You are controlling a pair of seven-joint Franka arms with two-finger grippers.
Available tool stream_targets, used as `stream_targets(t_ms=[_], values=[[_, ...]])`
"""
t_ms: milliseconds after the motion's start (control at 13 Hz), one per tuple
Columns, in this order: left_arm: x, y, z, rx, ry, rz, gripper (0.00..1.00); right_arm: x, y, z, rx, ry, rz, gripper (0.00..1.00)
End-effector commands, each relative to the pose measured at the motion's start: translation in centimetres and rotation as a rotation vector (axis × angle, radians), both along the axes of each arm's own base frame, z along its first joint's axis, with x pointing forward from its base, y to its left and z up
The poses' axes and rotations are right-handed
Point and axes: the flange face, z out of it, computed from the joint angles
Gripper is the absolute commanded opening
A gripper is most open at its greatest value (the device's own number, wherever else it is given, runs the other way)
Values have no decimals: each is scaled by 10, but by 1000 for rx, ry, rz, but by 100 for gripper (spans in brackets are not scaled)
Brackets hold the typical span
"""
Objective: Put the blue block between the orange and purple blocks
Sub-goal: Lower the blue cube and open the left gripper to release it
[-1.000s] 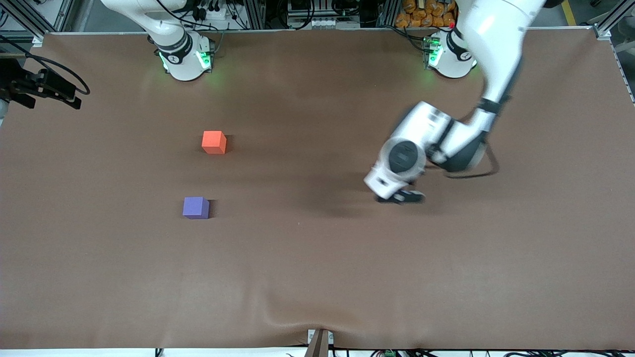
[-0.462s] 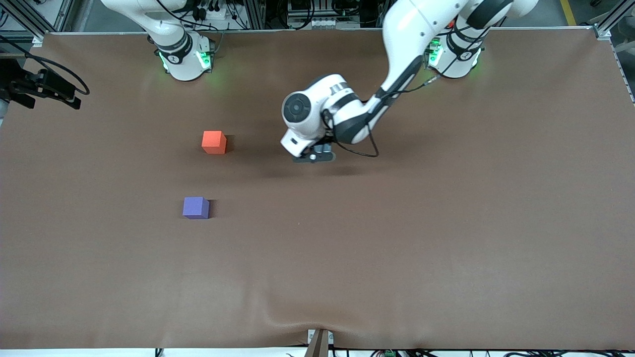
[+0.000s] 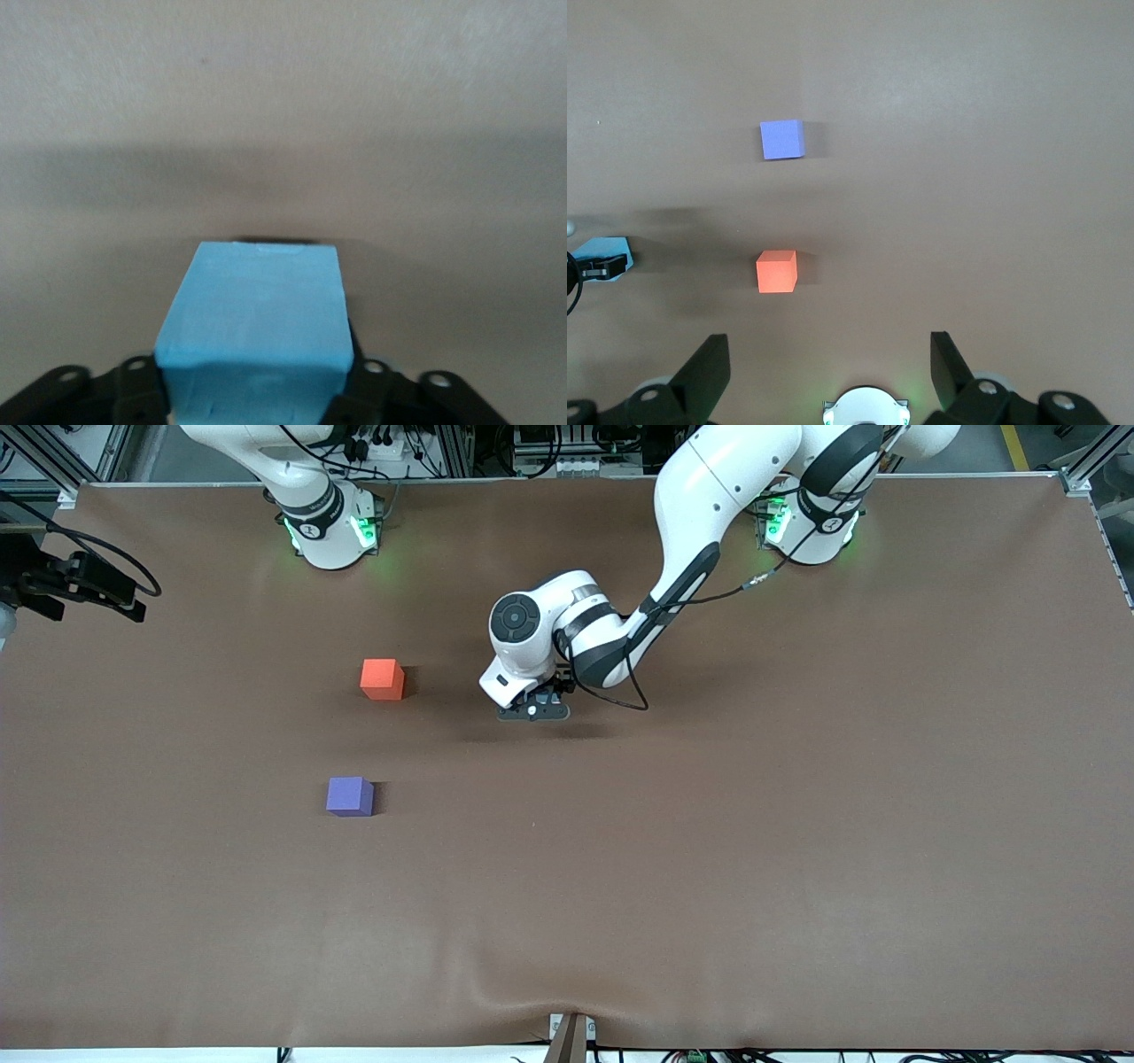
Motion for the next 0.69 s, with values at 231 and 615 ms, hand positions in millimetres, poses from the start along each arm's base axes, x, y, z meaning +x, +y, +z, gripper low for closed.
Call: stream_targets(t_ms=[231,615], values=[[57,50,108,70,-84,71,100,15,-1,-17,10,39,10,100],[187,247,189,135,-39,140,100,51,19,-93,5,178,47,100]])
